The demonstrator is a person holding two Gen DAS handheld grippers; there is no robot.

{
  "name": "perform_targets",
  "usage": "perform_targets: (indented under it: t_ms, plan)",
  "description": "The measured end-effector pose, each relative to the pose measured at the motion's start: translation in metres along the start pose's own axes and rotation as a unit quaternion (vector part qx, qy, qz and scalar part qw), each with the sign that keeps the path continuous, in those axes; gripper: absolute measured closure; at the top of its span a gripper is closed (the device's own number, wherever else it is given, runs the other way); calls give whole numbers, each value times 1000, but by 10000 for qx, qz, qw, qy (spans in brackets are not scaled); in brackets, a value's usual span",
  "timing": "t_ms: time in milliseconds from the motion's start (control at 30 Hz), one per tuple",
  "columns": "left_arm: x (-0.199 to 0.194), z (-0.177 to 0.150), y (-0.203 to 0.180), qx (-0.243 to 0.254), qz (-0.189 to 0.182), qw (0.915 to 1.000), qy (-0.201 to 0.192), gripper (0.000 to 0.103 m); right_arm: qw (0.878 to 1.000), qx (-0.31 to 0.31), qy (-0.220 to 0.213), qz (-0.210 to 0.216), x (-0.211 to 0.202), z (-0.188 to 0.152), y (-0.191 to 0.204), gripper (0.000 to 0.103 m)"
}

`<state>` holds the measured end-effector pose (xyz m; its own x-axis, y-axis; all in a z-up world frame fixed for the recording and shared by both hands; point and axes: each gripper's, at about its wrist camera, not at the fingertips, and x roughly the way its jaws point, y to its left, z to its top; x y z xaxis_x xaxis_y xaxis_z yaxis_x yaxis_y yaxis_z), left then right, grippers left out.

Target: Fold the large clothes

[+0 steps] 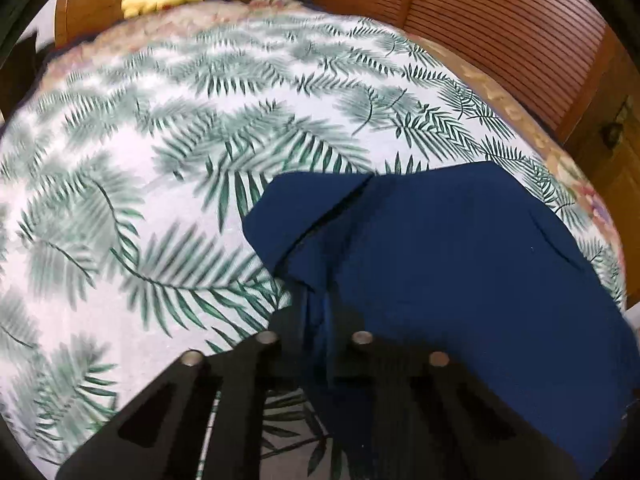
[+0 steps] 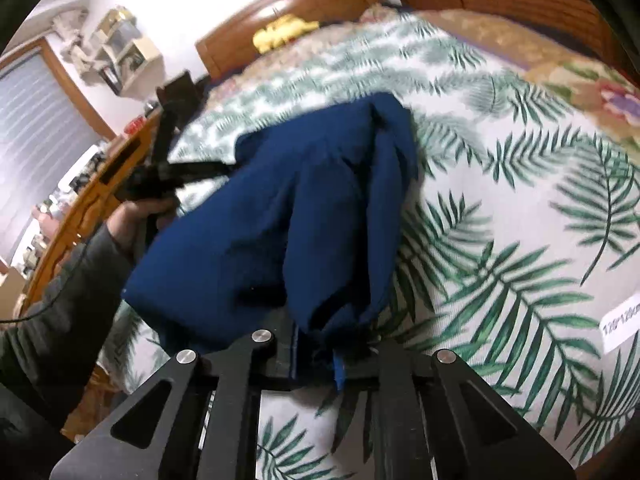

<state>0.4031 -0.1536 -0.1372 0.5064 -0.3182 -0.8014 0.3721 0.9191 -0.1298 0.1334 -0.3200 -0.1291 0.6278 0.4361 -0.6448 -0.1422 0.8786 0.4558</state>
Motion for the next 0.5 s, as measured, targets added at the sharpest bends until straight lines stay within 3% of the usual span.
perform_targets:
  t_ms: [233, 333, 433, 500]
  plan:
    - [-62, 26, -38, 351, 118, 9965, -745, 102, 9975, -201, -603, 313, -30, 22, 3, 98]
    - [-71, 33, -57, 601, 272, 9948, -773, 102, 9978, -344, -531, 200, -28, 21, 1, 98]
    - [-67, 31, -60, 710, 515, 9935, -721, 102, 9991, -52, -381, 178, -23, 14, -13, 96]
    - [-63, 26, -57, 670, 584, 9937, -688, 102, 9999, 45, -141, 50, -19, 3, -18, 87]
